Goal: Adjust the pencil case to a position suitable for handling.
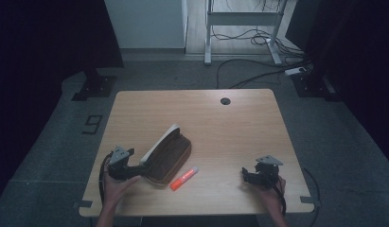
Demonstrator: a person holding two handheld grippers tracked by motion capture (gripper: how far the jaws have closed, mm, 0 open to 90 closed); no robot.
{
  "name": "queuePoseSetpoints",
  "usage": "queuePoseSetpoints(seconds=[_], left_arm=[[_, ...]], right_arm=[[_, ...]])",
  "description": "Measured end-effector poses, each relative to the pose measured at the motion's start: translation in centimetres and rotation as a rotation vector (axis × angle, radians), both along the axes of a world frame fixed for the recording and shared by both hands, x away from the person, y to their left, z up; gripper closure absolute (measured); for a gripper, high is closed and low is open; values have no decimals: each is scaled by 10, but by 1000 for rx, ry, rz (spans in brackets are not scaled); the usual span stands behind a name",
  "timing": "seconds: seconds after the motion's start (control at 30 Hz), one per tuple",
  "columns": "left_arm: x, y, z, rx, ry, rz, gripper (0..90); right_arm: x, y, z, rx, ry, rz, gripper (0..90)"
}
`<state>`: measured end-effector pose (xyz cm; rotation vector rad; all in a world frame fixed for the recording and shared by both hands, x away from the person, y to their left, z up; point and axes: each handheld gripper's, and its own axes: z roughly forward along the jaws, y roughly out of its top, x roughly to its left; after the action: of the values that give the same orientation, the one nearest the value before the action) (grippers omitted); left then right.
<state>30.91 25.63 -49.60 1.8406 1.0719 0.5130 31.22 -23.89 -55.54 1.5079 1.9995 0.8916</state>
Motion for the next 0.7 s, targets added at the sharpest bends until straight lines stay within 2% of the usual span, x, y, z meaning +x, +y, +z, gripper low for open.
queuePoseSetpoints(seconds=[0.17,0.37,0.7], left_arm=[[-10,-1,4,10,-11,-8,115],[-26,-2,7,-19,-29,-11,141],[-52,-8,6,-36,-35,-27,167]], right_arm=[[0,0,0,0,0,0,125],[0,0,0,0,0,0,124],[0,0,0,0,0,0,125]])
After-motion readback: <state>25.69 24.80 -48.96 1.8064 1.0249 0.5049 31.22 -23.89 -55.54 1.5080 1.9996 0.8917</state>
